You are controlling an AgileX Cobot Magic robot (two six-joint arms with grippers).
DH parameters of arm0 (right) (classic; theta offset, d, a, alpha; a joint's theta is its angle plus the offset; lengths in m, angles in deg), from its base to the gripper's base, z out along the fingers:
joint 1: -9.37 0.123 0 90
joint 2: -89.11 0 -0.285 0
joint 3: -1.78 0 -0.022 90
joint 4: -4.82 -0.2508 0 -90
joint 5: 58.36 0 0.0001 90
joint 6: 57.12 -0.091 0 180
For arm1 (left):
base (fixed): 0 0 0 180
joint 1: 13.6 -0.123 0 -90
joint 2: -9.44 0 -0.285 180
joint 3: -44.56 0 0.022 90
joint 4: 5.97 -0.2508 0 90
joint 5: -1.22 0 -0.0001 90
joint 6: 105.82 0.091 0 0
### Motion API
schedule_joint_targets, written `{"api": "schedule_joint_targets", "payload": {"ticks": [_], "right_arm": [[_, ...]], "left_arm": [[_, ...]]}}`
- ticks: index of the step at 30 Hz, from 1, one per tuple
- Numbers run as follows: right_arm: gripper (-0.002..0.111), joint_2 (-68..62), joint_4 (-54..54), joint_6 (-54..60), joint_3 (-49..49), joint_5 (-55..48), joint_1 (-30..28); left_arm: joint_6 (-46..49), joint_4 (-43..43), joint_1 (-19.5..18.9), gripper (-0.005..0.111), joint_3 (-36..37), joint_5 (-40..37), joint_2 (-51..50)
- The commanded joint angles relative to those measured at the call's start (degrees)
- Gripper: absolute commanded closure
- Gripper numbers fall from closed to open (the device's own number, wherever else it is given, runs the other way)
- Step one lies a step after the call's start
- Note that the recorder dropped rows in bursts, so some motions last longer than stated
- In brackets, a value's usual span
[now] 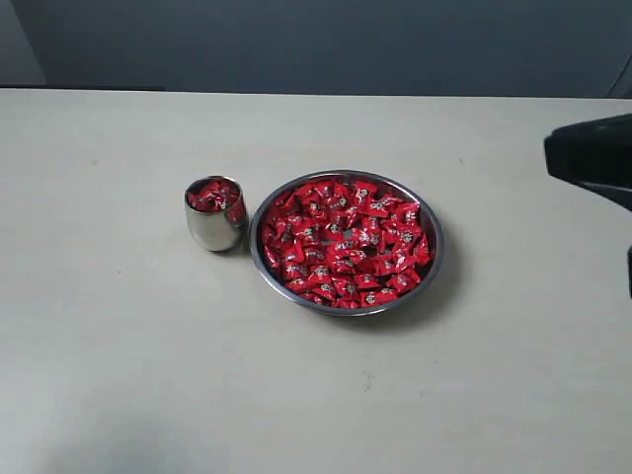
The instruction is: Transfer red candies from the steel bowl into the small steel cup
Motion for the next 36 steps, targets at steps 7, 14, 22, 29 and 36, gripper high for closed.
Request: {"api": "schedule_joint_targets", "payload": {"ticks": [7, 14, 22, 29, 36], "right_arm": [[0.109, 17.9, 0.6, 0.0, -22.1, 15.3, -16.3], [0.109, 28.7, 0.6, 0.0, -31.9, 18.3, -27.2], [0.109, 35.3, 0.6, 0.0, -38.1, 21.1, -38.2], [0.109, 37.8, 0.7, 0.0, -42.9, 21.8, -42.9], [0.109, 37.8, 0.0, 0.0, -42.9, 19.3, -42.9]], "left_arm": [[-0.2, -0.1, 0.3, 0.106, -0.5, 0.3, 0.3], [-0.2, -0.1, 0.3, 0.106, -0.5, 0.3, 0.3], [-0.2, -0.1, 0.3, 0.106, -0.5, 0.3, 0.3], [-0.2, -0.1, 0.3, 0.106, -0.5, 0.3, 0.3], [-0.2, -0.1, 0.3, 0.106, -0.5, 0.3, 0.3]]}}
